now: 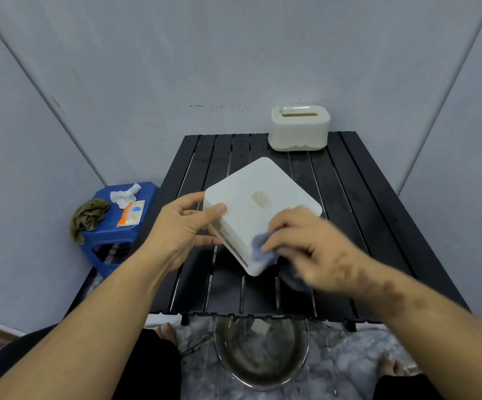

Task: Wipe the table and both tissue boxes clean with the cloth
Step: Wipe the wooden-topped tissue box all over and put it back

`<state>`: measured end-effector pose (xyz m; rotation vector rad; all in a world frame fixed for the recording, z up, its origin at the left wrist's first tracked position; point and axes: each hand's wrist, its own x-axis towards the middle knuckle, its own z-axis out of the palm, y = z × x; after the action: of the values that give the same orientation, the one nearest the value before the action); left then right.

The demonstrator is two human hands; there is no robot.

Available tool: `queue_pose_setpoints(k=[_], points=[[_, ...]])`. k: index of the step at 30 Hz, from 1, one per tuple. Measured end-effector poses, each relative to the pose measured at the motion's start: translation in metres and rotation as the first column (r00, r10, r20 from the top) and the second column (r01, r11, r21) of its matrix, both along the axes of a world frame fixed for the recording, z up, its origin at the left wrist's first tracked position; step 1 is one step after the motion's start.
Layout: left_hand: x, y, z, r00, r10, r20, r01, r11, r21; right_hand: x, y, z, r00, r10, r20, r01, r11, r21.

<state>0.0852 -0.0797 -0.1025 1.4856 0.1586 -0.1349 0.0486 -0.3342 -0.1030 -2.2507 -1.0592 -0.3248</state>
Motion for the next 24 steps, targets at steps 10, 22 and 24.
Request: queue_pose_setpoints(k=[10, 22, 24], points=[[0.0, 0.001, 0.0, 1.0, -0.01, 0.015, 0.01, 1.0, 0.028, -0.006, 0.034, 0.008, 0.998, 0.06, -0.012, -0.061, 0.997, -0.043], [-0.003, 0.005, -0.002, 1.0, -0.01, 0.011, 0.01, 1.0, -0.01, 0.021, 0.052, 0.006, 0.982, -0.189, 0.009, 0.187, 0.979, 0.085], [-0.004, 0.004, -0.001, 1.0, -0.012, 0.016, 0.012, 1.0, -0.007, 0.04, 0.035, 0.01, 0.969, -0.247, -0.017, 0.247, 0.961, 0.124]])
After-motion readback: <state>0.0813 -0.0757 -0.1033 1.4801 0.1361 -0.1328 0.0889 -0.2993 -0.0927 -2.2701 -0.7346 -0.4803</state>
